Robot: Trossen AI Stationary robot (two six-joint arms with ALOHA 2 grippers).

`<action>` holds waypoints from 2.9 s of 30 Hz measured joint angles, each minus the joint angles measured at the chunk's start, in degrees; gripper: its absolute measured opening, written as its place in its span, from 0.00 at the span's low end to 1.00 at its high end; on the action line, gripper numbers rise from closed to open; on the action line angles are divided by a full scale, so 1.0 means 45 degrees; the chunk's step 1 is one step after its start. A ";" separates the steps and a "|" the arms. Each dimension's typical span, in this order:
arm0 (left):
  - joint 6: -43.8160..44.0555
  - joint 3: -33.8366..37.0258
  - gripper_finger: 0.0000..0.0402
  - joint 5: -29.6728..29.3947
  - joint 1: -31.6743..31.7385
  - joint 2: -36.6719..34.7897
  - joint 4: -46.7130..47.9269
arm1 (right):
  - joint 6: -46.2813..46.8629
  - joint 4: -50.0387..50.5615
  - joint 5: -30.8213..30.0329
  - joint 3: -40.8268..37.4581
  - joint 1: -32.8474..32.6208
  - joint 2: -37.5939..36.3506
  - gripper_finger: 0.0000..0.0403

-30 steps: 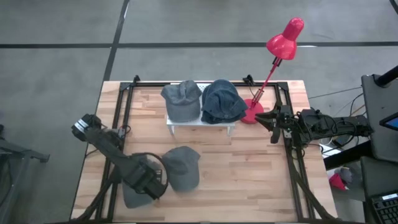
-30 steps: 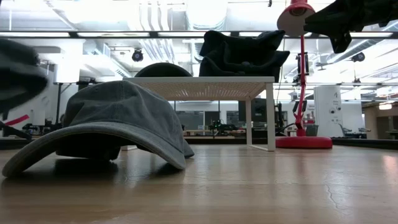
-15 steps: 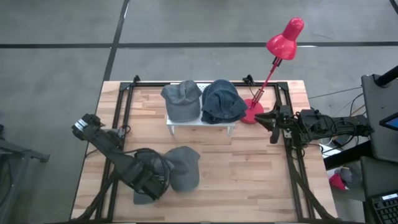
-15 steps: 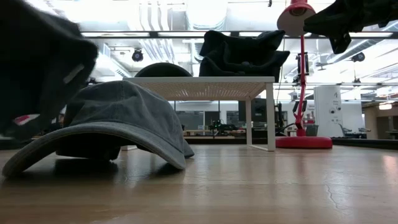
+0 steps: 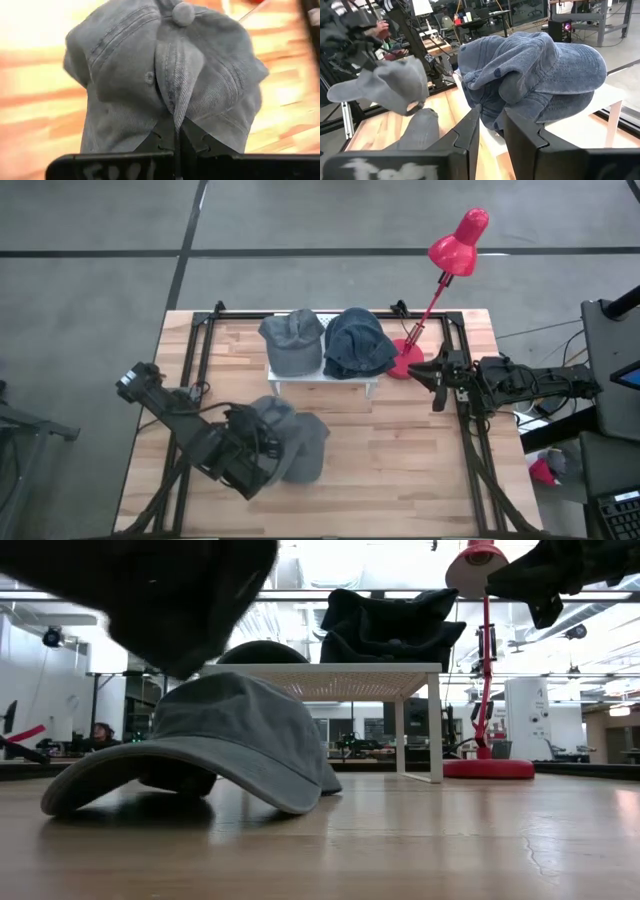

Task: Pick & Place hat
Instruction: Stack the left gray cap on the other gray cap on the shelf

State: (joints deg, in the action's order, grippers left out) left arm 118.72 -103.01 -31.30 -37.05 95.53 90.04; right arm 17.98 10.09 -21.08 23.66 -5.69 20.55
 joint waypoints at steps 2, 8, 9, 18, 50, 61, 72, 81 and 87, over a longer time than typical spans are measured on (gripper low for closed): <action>-0.0391 -0.0277 0.00 -0.0449 0.0135 0.0000 -0.0002 | 0.0000 -0.0007 0.0002 0.0000 0.0000 0.0051 0.19; -0.1574 -0.1198 0.00 -0.1850 0.0477 -0.0005 -0.0008 | 0.0000 -0.0001 0.0004 -0.0005 0.0000 0.0132 0.17; -0.1771 -0.1366 0.00 -0.2137 0.0542 -0.0005 0.0003 | 0.0000 -0.0001 0.0000 -0.0014 0.0000 0.0164 0.17; -0.3845 -0.3025 0.00 -0.4049 0.1436 -0.0015 -0.0004 | 0.0000 0.0000 0.0004 -0.0029 0.0000 0.0211 0.21; -1.1568 -0.4963 0.00 -0.5005 0.6556 -0.1202 -0.0001 | 0.0000 0.0087 0.0004 -0.0049 0.0000 0.0230 0.21; -1.1644 -0.3516 0.00 -0.4105 0.9425 -0.1208 -0.0004 | -0.0001 0.0083 -0.0001 -0.0049 -0.0001 0.0230 0.20; -0.9545 -0.2534 0.00 -0.4039 0.9484 -0.0226 -0.0244 | -0.0005 0.0078 -0.0246 -0.0049 -0.0005 0.0230 0.18; -0.9652 -0.2519 0.00 -0.4431 0.9484 0.0038 -0.1324 | 0.0000 0.0071 -0.0758 -0.0049 0.0000 0.0230 0.21; -0.9589 -0.2514 0.00 -0.4484 0.9479 0.0479 -0.1610 | 0.0000 0.0053 -0.0759 -0.0049 -0.0004 0.0221 0.22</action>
State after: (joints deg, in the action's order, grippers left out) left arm 75.57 -114.32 -51.48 5.61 97.68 82.80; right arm 17.98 10.33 -24.49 23.44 -5.71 21.54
